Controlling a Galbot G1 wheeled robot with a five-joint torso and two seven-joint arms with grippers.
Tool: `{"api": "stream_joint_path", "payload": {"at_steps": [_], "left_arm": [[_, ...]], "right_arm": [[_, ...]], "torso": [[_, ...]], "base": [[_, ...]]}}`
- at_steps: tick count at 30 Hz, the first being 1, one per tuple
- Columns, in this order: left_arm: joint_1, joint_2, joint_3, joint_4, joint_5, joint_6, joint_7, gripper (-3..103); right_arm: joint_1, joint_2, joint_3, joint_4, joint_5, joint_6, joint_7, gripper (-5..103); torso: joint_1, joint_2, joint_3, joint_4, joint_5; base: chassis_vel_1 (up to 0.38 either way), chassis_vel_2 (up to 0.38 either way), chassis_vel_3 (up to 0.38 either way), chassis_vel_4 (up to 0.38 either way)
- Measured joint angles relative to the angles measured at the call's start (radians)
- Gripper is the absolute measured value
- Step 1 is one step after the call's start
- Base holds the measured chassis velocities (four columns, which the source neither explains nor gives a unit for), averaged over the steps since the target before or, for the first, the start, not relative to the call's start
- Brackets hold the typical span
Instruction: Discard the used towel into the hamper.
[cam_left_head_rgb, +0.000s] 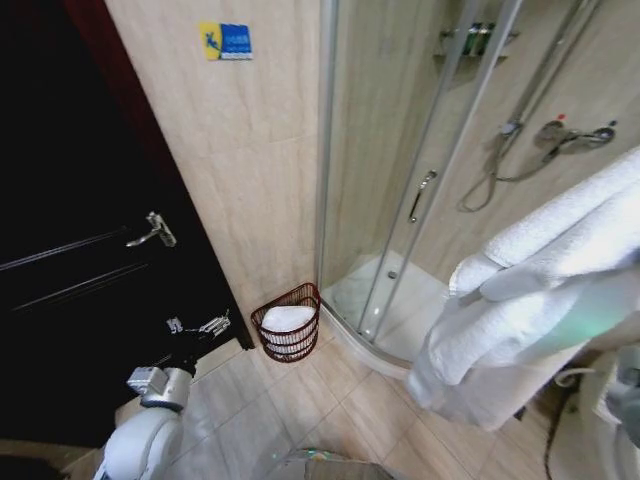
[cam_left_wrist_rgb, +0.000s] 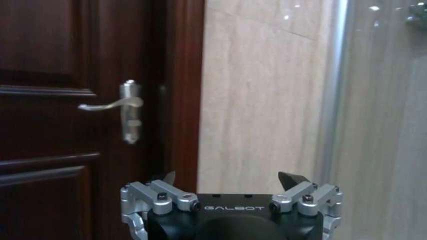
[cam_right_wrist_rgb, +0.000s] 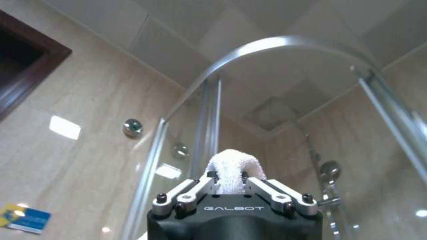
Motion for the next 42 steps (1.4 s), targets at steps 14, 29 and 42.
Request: {"api": "stream_joint_path", "payload": {"at_steps": [14, 29, 42], "left_arm": [[0.000, 0.000, 0.000, 0.000, 0.000, 0.000, 0.000, 100], [0.000, 0.000, 0.000, 0.000, 0.000, 0.000, 0.000, 100], [0.000, 0.000, 0.000, 0.000, 0.000, 0.000, 0.000, 100]], "right_arm": [[0.007, -0.011, -0.009, 0.000, 0.027, -0.011, 0.001, 8], [0.003, -0.011, -0.006, 0.000, 0.023, -0.011, -0.004, 8], [0.003, -0.016, -0.007, 0.000, 0.023, -0.008, -0.016, 8]], "torso": [[-0.010, -0.023, -0.013, 0.0002, 0.0002], [-0.015, -0.034, -0.019, 0.0003, 0.0002], [0.003, 0.007, 0.003, 0.0000, 0.0000]], "base": [[0.110, 0.112, 0.105, 0.110], [0.124, 0.116, 0.109, 0.113], [0.003, 0.006, 0.005, 0.002]]}}
